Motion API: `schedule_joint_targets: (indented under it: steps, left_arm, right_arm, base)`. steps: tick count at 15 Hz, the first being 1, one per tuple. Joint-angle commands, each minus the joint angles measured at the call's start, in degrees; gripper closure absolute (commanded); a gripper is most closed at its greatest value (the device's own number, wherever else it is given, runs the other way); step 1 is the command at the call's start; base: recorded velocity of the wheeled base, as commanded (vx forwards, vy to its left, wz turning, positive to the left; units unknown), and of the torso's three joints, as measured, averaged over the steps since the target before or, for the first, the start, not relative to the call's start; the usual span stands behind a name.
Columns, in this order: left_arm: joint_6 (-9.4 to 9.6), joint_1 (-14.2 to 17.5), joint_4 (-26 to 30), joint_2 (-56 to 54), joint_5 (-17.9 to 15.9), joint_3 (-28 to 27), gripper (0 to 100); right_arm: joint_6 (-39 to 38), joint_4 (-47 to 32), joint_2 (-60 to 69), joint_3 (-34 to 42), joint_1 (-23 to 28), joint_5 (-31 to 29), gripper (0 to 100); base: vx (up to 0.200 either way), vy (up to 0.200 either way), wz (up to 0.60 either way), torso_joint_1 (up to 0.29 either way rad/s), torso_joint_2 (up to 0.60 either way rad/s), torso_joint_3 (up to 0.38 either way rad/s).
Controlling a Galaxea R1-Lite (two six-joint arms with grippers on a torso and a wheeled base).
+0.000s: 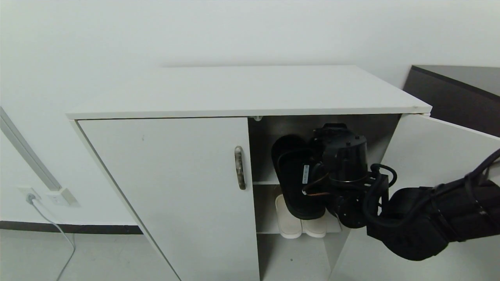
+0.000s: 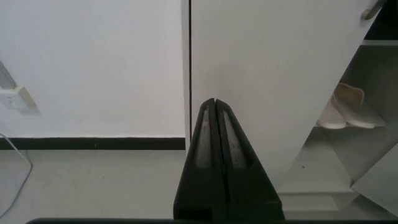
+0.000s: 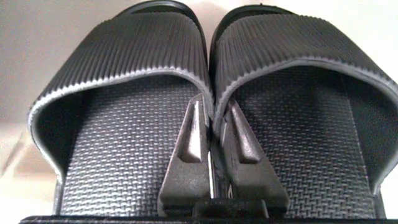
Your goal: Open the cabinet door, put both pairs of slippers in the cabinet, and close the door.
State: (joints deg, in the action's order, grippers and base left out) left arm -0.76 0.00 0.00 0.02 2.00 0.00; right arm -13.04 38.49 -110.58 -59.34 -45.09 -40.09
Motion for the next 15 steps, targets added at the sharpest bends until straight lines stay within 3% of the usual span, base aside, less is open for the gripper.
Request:
schedule_joint_targets:
  steps: [1, 5, 15]
  left_arm:
    - [-0.04, 0.0, -0.09, 0.06, 0.02, 0.0, 100]
    - [-0.04, 0.0, 0.0, -0.02, 0.02, 0.0, 100]
    - [-0.12, 0.0, 0.0, 0.06, 0.02, 0.0, 100]
  right_arm:
    - [0.04, -1.57, -4.12, -5.08, 1.76, 0.72, 100]
    - [0.04, -5.53, -7.9, -13.69, 4.84, 1.16, 100]
    - [0.74, -7.72, -14.84, -22.75, 6.68, 1.95, 100]
  base:
    - [0.0, 0.0, 0.0, 0.0, 0.0, 0.0]
    - [0.0, 0.0, 0.0, 0.0, 0.0, 0.0]
    - [0.0, 0.0, 0.0, 0.0, 0.0, 0.0]
